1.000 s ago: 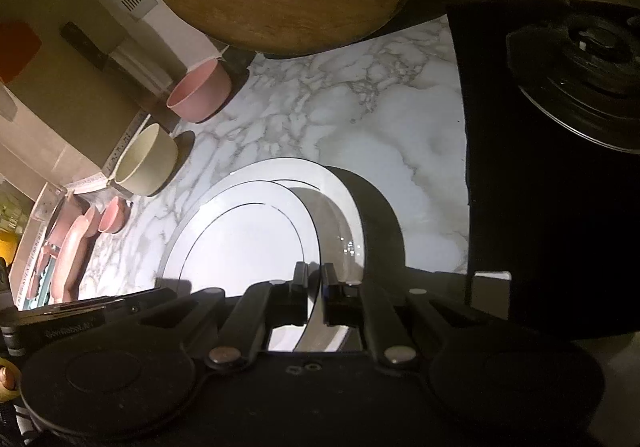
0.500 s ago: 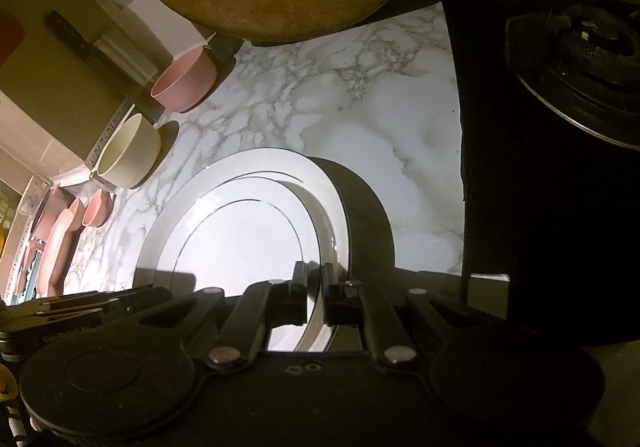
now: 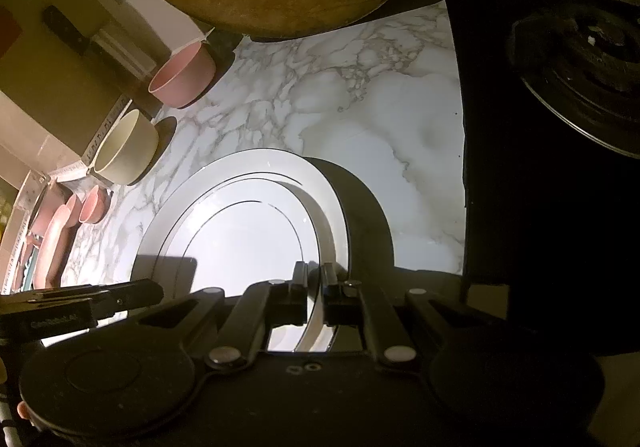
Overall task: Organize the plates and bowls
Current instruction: 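Open the right gripper while the left gripper releases and withdraws from the stack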
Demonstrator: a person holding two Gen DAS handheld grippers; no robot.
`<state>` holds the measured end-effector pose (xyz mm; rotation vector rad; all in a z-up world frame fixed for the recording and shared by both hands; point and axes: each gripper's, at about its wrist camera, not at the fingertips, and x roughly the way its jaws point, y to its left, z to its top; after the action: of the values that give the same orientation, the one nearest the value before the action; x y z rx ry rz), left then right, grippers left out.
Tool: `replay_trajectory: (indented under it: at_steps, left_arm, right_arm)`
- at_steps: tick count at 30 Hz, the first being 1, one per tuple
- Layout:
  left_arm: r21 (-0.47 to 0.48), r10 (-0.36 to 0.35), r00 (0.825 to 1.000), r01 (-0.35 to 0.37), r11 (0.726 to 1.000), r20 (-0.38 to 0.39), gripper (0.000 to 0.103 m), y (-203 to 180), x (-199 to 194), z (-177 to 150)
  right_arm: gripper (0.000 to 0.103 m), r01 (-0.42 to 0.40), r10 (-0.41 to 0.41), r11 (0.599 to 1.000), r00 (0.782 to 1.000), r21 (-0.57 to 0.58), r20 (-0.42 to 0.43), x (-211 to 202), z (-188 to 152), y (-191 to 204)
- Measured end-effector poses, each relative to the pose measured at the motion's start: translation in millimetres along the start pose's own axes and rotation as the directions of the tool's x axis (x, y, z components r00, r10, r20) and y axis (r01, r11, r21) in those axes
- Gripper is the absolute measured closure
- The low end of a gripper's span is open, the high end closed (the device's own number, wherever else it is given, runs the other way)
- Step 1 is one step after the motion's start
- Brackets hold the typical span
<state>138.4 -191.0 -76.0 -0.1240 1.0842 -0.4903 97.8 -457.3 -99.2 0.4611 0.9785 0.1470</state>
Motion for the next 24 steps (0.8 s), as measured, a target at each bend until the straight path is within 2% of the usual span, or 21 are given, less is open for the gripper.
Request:
replay_trajectory:
  at_steps: [5,11,18,24]
  left_arm:
    - [-0.001,-0.001,1.0,0.001,1.0,0.018,0.088,0.6,-4.1,-1.5]
    - [0.007,0.0,0.999,0.0,1.0,0.038,0.088,-0.6,-12.2,-3.9]
    - [0.036,-0.002,0.995,-0.002,0.999,0.102,0.088,-5.9,-35.3,-8.9]
    - [0.064,0.026,0.984,-0.038,0.997,0.178,0.088,-8.1,-62.3,-15.7]
  right_arm:
    - [0.095,0.042,-0.042,0.998,0.999,-0.039,-0.01,0.1,1.2,9.5]
    - [0.087,0.075,-0.075,0.995,0.997,-0.069,0.001,-5.1,0.8,16.5]
    - [0.083,0.064,-0.06,0.991,0.997,-0.117,0.04,-22.7,-5.5,37.6]
    - [0.074,0.06,-0.043,0.982,0.994,-0.178,0.098,-39.3,-12.8,66.8]
